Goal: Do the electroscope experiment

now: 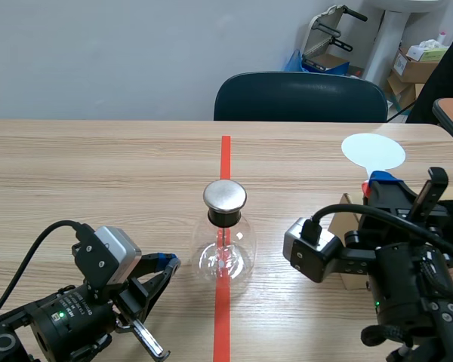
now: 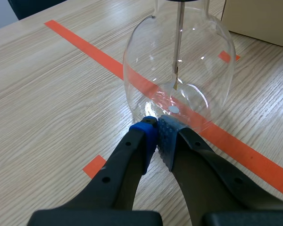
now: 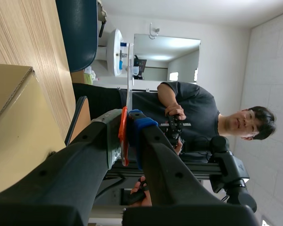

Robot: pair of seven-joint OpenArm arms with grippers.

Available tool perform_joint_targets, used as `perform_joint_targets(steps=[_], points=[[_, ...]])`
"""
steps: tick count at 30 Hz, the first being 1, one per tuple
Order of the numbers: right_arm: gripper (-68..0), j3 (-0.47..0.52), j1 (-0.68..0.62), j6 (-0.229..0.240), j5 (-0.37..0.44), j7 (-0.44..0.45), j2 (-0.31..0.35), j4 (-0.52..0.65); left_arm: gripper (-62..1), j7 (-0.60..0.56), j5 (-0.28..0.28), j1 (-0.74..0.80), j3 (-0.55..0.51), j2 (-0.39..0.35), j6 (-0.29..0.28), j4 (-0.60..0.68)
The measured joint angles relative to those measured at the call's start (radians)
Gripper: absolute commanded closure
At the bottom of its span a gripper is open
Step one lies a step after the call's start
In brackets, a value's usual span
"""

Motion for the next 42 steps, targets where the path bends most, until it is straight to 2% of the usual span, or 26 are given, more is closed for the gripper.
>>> perform_joint_targets(steps=[5,8,12,21,28,32,36,42], points=[[-1.9,0.0,0.0,0.0,0.0,0.002,0.0,0.0,-2.7,0.0,0.0,0.0,0.0,0.0,0.0,0.0],[-1.9,0.0,0.0,0.0,0.0,0.048,0.0,0.0,-2.7,0.0,0.0,0.0,0.0,0.0,0.0,0.0],[-1.9,0.0,0.0,0.0,0.0,0.151,0.0,0.0,-2.7,0.0,0.0,0.0,0.0,0.0,0.0,0.0],[-1.9,0.0,0.0,0.0,0.0,0.447,0.0,0.0,-2.7,0.0,0.0,0.0,0.0,0.0,0.0,0.0],[-1.9,0.0,0.0,0.0,0.0,0.612,0.0,0.0,-2.7,0.0,0.0,0.0,0.0,0.0,0.0,0.0],[-1.9,0.0,0.0,-0.001,0.0,0.669,0.0,0.0,-2.7,0.0,0.0,0.0,0.0,0.0,0.0,0.0],[-1.9,0.0,0.0,-0.034,0.0,0.707,0.0,0.0,-2.7,0.0,0.0,0.0,0.0,0.0,0.0,0.0],[-1.9,0.0,0.0,-0.031,0.0,0.721,0.0,0.0,-2.7,0.0,0.0,0.0,0.0,0.0,0.0,0.0]])
